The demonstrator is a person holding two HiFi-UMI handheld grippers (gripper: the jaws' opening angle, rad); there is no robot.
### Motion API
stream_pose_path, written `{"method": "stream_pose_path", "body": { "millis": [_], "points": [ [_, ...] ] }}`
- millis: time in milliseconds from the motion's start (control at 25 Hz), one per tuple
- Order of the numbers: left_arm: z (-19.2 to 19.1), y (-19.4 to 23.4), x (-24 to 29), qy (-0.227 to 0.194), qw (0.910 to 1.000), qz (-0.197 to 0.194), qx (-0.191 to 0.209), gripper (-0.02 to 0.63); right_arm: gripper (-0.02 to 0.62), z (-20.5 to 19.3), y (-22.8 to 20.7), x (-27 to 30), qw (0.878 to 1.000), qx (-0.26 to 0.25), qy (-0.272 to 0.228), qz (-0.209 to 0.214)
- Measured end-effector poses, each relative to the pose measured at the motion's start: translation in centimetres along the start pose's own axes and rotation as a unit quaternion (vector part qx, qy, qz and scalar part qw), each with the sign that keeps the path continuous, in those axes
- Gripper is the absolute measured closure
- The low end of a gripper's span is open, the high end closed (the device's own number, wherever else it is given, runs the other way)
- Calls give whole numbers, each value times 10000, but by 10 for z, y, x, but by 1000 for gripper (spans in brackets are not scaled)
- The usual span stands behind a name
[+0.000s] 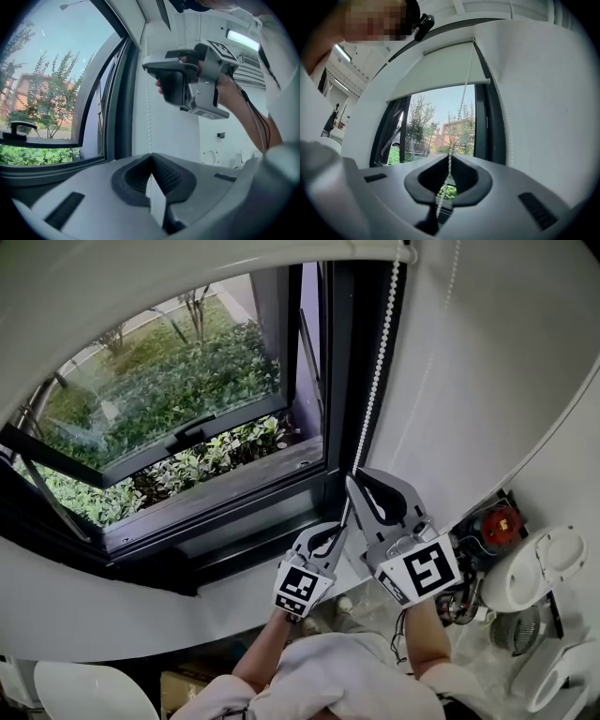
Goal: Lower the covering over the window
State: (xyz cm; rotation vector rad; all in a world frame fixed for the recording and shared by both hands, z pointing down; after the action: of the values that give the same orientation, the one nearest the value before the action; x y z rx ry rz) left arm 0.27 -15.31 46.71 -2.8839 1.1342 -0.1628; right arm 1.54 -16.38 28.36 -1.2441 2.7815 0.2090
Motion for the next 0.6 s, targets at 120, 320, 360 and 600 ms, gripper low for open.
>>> {"method": "stream_pose_path", "body": {
  "millis": [120,320,360,600],
  "points": [
    [-2,0,1,-11,10000,10,18,592,592,-4,-3,-3,9994,326,-94,13],
    [-29,-2,-2,235,9997,-41,-77,592,594,-31,0,-1,9986,477,217,5],
    [-34,-3,-3,254,9996,-46,-126,592,594,-37,-1,-2,9983,529,248,-12],
    [-61,-5,2,481,9987,-128,-136,592,594,-64,-4,-5,9962,785,375,-73]
  ]
}}
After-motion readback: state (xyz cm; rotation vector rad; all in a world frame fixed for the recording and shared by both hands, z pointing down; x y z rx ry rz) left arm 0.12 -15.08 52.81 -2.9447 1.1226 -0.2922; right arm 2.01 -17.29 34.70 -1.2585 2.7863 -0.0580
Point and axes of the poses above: the fingertips, and each gripper's own axes: x forward along the fingers, y to its left, z out of its top, the point moved 2 cm from there along -x, backward along the fingers, and after that the axes turned 4 degrees about x, right-handed, at the moved point
